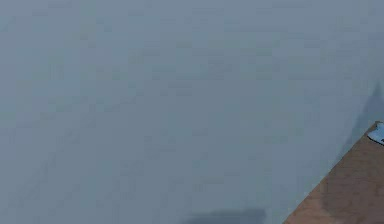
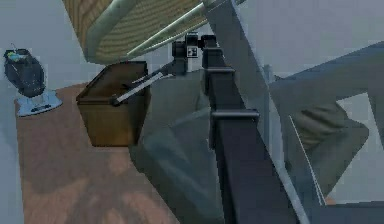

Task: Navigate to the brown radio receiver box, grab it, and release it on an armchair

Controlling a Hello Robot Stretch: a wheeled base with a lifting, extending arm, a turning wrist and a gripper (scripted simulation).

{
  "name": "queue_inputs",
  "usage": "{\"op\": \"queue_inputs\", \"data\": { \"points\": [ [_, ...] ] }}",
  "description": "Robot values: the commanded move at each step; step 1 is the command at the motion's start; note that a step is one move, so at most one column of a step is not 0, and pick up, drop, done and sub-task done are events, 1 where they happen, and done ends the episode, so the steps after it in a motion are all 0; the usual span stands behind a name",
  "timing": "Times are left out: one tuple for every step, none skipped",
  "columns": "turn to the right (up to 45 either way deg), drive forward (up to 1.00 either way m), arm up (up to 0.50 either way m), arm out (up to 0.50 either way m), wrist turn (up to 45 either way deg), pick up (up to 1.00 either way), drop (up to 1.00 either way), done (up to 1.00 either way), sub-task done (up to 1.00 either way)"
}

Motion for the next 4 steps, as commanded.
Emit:
{"op": "queue_inputs", "data": {
  "points": [
    [0.0,0.00,0.00,0.00,45.0,0.00,0.00,0.00,0.00],
    [0.0,0.00,0.00,0.00,45.0,0.00,0.00,0.00,0.00],
    [0.0,0.00,0.00,0.00,12.0,0.00,0.00,0.00,0.00],
    [0.0,0.00,-0.34,0.00,0.0,0.00,0.00,0.00,0.00]
  ]
}}
